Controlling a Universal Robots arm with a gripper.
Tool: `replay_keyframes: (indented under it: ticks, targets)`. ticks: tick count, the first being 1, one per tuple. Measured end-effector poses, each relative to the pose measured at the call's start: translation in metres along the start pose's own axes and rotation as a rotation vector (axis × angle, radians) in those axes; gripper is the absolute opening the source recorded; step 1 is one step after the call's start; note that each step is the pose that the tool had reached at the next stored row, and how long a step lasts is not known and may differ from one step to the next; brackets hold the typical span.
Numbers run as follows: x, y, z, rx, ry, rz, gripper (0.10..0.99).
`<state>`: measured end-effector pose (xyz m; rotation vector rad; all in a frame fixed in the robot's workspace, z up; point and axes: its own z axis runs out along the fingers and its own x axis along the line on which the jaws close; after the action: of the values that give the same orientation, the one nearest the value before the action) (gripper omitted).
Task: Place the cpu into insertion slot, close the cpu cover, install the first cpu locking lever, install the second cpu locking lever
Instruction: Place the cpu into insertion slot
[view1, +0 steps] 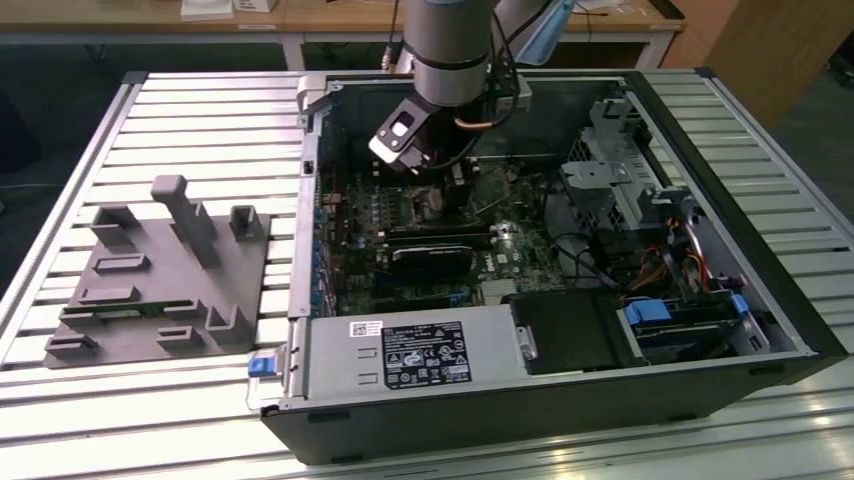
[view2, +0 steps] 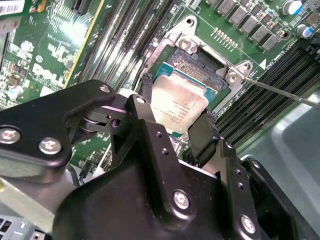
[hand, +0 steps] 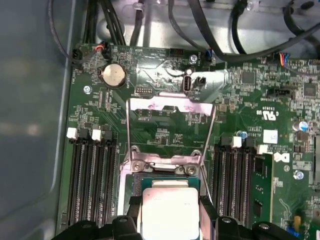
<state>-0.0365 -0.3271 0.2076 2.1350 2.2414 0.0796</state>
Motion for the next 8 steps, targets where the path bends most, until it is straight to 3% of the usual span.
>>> replay_keyframes:
  ticks: [8]
  targets:
    - [0.0054,-0.0035,0.0071,0.0,-0.0044,0.049,0.541]
